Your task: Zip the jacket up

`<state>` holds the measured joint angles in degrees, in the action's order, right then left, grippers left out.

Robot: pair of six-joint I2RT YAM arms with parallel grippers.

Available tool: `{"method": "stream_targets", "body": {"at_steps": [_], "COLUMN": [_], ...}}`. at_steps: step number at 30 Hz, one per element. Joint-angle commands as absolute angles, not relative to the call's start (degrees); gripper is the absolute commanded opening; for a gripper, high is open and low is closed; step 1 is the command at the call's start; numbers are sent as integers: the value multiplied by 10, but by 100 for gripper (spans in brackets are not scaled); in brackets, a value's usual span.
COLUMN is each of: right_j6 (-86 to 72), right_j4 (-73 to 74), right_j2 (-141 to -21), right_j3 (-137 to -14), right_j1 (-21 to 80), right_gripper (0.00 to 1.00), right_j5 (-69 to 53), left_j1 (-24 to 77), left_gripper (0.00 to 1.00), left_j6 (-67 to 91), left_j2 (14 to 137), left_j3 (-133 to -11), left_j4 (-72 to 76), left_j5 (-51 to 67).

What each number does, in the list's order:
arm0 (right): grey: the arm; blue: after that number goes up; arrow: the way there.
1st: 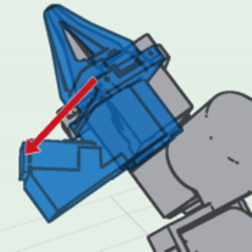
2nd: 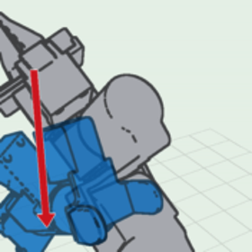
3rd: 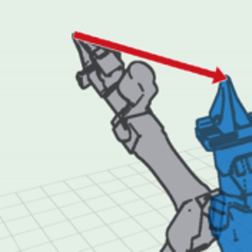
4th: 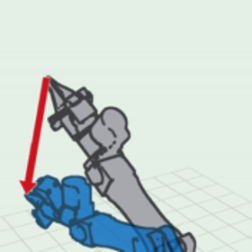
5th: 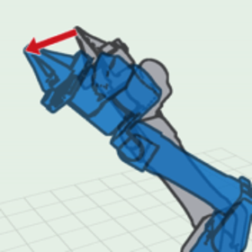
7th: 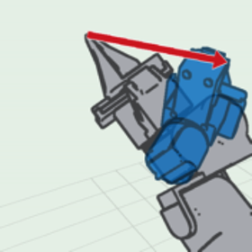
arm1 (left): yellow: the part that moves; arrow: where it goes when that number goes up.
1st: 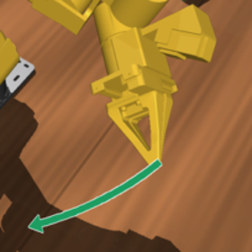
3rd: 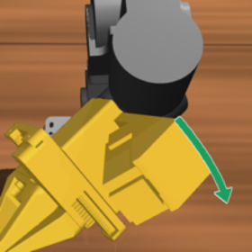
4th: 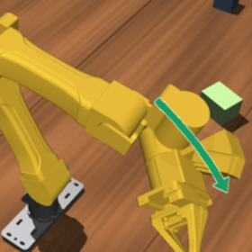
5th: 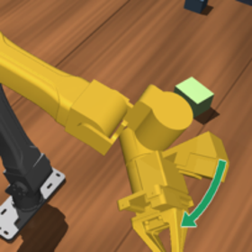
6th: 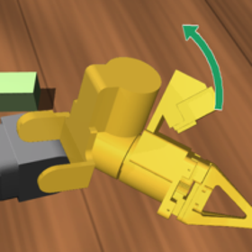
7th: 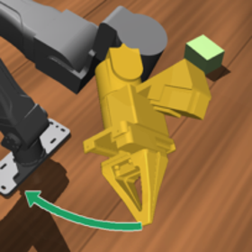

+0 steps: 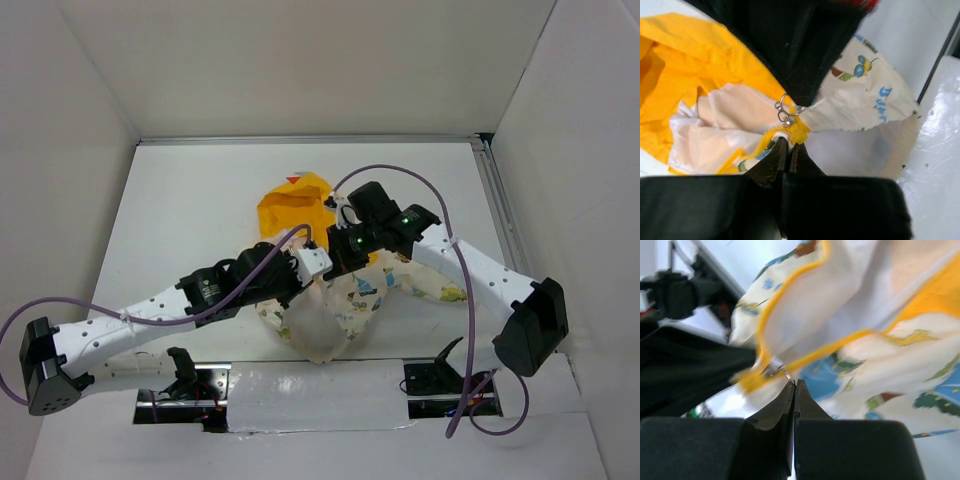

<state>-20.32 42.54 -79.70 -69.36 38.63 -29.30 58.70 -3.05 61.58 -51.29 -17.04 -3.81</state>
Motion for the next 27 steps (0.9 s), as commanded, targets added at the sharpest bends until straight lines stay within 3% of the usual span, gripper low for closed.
{"method": "stream_targets", "body": {"at_steps": [1, 12, 21, 27], "right_j6": [-191, -206, -225, -295], "right_j4": [401, 364, 261, 179], "right_j2": [-835, -910, -746, -642], "right_j3": [-701, -744, -625, -525], "right_j1": [382, 371, 365, 336], "right_gripper": [0, 0, 0, 37], "right_j5": [-128, -24, -141, -224], "left_j1": [599, 601, 601, 602], "left_gripper": [0, 0, 0, 0], "left_j6": [-35, -65, -25, -38], "left_j2": [569, 541, 555, 536], "left_j3": [-526, -563, -496, -458], "left_j4": [-101, -98, -41, -5], "left_j5": [33, 62, 3, 10]}}
